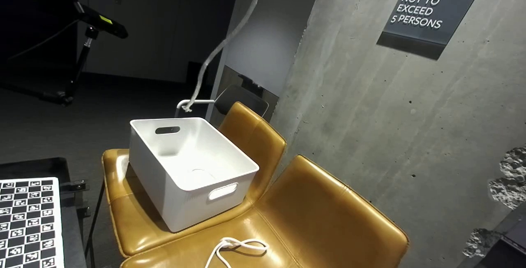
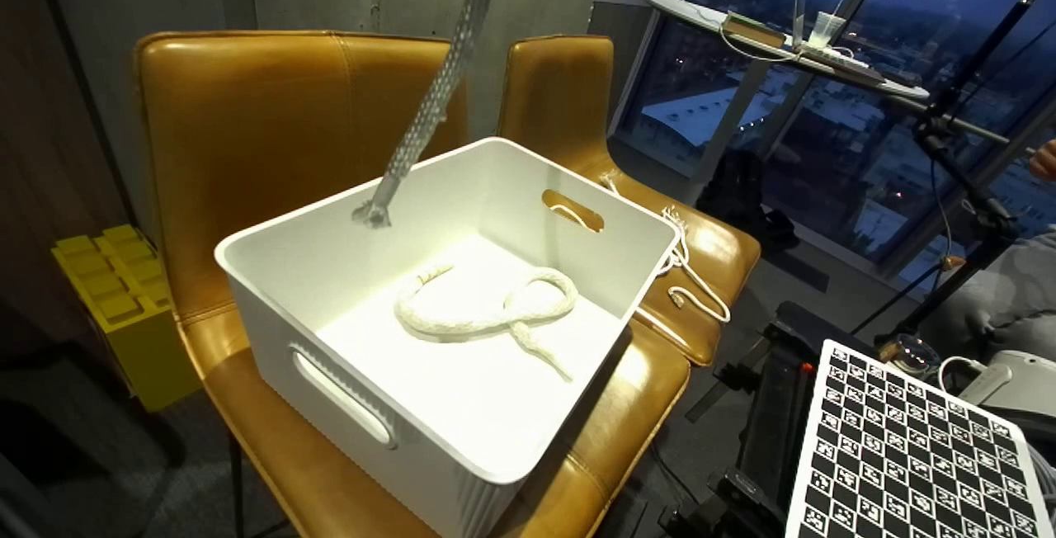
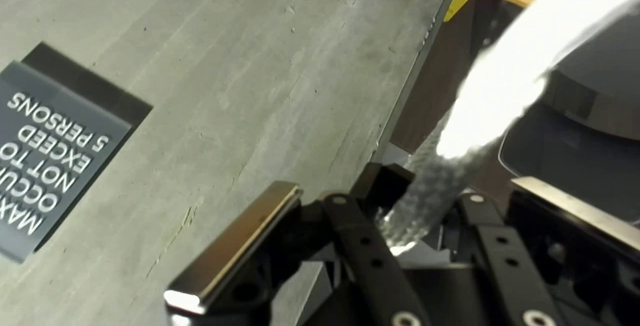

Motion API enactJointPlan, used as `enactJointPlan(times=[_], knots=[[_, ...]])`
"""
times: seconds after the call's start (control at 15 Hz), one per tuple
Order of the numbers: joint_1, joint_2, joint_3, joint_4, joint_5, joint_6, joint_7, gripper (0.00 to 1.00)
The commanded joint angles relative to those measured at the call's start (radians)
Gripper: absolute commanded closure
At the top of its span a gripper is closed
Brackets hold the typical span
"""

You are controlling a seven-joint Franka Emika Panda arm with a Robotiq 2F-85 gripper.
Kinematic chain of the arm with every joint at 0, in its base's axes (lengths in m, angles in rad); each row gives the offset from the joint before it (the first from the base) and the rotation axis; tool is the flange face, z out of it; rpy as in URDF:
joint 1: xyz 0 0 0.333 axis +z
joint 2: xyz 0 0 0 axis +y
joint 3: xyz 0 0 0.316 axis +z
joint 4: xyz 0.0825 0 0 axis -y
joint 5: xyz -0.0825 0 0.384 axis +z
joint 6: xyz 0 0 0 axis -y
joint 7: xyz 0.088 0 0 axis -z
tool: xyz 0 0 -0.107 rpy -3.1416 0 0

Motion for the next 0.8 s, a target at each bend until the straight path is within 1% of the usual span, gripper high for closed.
enactJointPlan(times=[0.0,0.2,0.33,0.53,0.73], knots=[[0.001,0.022,-0.056,-0.128,0.003,0.041,0.009,0.98],[0.009,0.000,-0.081,-0.288,0.030,0.059,0.009,0.98],[0.011,-0.003,-0.086,-0.368,0.037,0.079,0.013,0.98],[0.003,0.028,-0.096,-0.426,0.039,0.113,0.019,0.98],[-0.002,0.059,-0.112,-0.445,0.050,0.143,0.019,0.98]])
